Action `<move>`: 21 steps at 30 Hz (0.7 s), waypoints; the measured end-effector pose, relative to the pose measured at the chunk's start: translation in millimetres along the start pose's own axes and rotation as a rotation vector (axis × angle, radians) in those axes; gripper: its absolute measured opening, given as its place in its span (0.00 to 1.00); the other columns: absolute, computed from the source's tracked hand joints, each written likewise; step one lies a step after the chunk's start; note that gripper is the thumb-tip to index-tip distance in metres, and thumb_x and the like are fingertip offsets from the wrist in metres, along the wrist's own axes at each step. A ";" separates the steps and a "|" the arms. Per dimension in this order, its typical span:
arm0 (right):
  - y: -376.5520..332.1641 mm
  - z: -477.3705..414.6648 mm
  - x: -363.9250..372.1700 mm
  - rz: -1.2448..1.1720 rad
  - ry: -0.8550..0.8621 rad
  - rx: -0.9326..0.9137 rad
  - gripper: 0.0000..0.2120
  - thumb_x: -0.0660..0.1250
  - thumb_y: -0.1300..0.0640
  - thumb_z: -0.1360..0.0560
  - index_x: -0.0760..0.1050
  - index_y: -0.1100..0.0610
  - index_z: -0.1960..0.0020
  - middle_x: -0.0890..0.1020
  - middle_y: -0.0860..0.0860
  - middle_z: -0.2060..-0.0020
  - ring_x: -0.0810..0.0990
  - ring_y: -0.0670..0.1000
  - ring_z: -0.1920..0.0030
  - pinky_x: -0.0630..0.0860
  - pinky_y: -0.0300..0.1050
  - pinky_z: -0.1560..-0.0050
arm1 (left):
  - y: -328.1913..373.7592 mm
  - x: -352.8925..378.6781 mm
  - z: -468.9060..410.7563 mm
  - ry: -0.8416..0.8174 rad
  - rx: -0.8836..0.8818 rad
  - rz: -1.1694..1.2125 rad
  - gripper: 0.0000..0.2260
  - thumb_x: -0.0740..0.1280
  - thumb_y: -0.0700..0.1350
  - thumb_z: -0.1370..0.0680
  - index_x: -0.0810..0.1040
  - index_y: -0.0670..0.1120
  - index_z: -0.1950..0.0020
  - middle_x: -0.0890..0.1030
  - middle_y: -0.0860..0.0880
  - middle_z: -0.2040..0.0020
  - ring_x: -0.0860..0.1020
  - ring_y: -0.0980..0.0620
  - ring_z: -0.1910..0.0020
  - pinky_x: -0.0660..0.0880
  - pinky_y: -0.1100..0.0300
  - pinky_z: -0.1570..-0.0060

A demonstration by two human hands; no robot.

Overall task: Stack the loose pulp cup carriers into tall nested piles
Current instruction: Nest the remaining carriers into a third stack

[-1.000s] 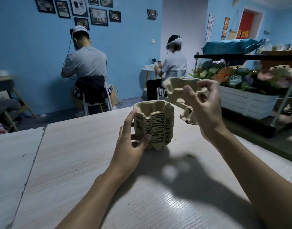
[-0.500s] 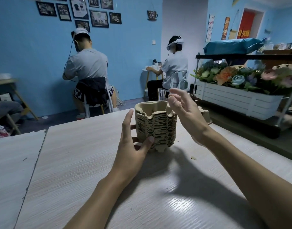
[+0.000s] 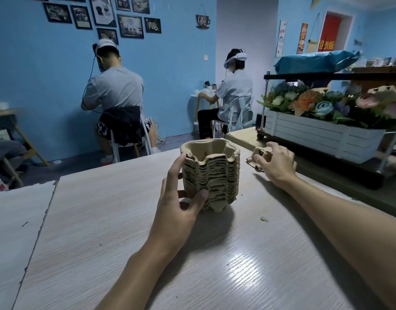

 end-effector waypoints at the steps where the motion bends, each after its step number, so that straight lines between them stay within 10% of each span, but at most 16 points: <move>1: 1.6 -1.9 1.4 0.021 -0.004 0.012 0.25 0.66 0.42 0.23 0.68 0.51 0.30 0.71 0.57 0.32 0.64 0.59 0.31 0.61 0.56 0.33 | -0.5 -0.3 -0.1 0.001 -0.001 -0.001 0.34 0.70 0.52 0.23 0.54 0.78 0.30 0.68 0.57 0.30 0.79 0.56 0.44 0.77 0.66 0.52; 13: -7.0 -4.0 -11.6 -0.286 0.028 -0.001 0.26 0.75 0.55 0.29 0.69 0.57 0.35 0.77 0.58 0.42 0.76 0.54 0.44 0.73 0.46 0.46 | 1.1 -0.4 0.1 0.002 -0.001 0.004 0.35 0.71 0.50 0.23 0.54 0.80 0.32 0.68 0.57 0.30 0.79 0.56 0.46 0.76 0.70 0.54; 21: -17.4 33.9 -25.8 -0.324 -0.098 -0.198 0.42 0.77 0.58 0.30 0.58 0.46 0.24 0.66 0.56 0.42 0.72 0.52 0.45 0.71 0.43 0.37 | 3.8 -0.5 0.6 0.001 -0.007 -0.007 0.34 0.70 0.52 0.24 0.53 0.81 0.33 0.68 0.57 0.29 0.79 0.57 0.45 0.77 0.67 0.54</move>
Point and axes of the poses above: each hand's wrist, its own z-axis away from the middle knuckle, its own x-axis out of the palm, y = z × x, the point moved 7 cm from there along -z, towards the middle knuckle
